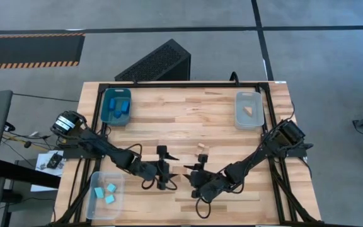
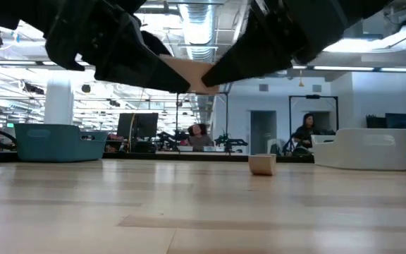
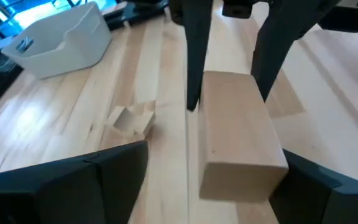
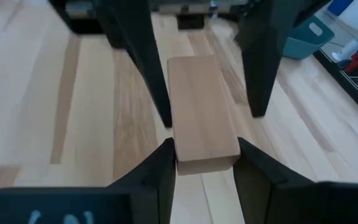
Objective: Sort & place blocks by color
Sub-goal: Put the bottom brown block into the grey bin
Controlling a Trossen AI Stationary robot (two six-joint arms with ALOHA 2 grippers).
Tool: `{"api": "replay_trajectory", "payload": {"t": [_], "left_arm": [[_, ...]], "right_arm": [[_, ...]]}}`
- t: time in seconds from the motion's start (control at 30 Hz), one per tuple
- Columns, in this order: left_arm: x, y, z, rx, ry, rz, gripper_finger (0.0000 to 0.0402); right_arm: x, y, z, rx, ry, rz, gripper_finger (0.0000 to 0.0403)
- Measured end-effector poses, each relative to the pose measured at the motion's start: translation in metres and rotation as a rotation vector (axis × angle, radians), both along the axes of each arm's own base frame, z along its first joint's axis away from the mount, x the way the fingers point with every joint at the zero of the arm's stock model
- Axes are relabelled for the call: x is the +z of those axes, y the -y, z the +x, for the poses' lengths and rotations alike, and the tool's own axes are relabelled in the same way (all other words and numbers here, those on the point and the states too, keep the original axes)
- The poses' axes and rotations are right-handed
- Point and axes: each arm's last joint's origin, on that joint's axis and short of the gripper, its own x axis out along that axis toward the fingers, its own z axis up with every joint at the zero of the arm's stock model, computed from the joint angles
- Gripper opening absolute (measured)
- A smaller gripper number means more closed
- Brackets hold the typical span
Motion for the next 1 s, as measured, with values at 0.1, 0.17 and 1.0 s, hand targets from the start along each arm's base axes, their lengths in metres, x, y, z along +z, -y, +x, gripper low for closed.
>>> {"api": "replay_trajectory", "payload": {"t": [0.1,0.17,1.0], "left_arm": [[0.0017,0.0013,0.0009,-0.015,0.002,0.009,0.0246],[0.0027,0.002,0.0015,-0.027,0.002,0.013,0.0209],[0.0055,-0.0049,0.0073,-0.058,0.012,-0.028,0.0103]], "right_arm": [[0.0015,-0.0007,0.0011,0.003,0.017,0.014,0.0148],[0.0012,-0.0007,0.0008,0.003,0.014,0.012,0.0149],[0.0039,-0.0017,0.002,0.025,0.022,-0.053,0.0246]]}}
